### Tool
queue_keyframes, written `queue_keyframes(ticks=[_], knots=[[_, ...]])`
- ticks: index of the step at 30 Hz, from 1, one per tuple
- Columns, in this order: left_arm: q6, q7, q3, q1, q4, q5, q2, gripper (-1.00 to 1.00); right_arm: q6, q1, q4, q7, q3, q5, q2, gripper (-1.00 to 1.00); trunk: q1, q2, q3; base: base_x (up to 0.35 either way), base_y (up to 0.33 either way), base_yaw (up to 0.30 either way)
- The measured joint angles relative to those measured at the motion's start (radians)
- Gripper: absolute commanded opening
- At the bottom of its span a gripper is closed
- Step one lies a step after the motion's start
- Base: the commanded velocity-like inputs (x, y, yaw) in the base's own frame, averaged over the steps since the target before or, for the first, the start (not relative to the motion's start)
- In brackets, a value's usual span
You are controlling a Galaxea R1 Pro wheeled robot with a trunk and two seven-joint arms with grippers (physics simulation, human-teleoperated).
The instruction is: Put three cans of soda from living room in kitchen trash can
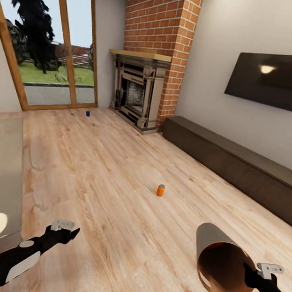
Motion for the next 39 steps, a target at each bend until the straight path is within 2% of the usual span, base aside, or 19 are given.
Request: queue_keyframes(ticks=[23,32,39], knots=[[-0.002,0.0,0.0,0.0,0.001,0.0,-0.003,1.0,0.001,0.0,0.001,-0.001,0.002,0.001,0.014,-1.0,0.0,0.0,0.02,0.248,-0.228,-0.223],[-0.002,0.0,0.0,0.0,0.001,0.0,-0.003,1.0,0.0,0.0,0.002,-0.001,0.006,0.004,0.02,-1.0,0.0,0.0,0.026,0.312,-0.071,-0.193],[-0.002,0.0,0.0,0.0,0.001,0.0,-0.003,1.0,-0.001,0.0,0.001,-0.006,0.006,0.003,0.027,-1.0,0.0,0.0,0.027,0.322,-0.003,-0.015]])
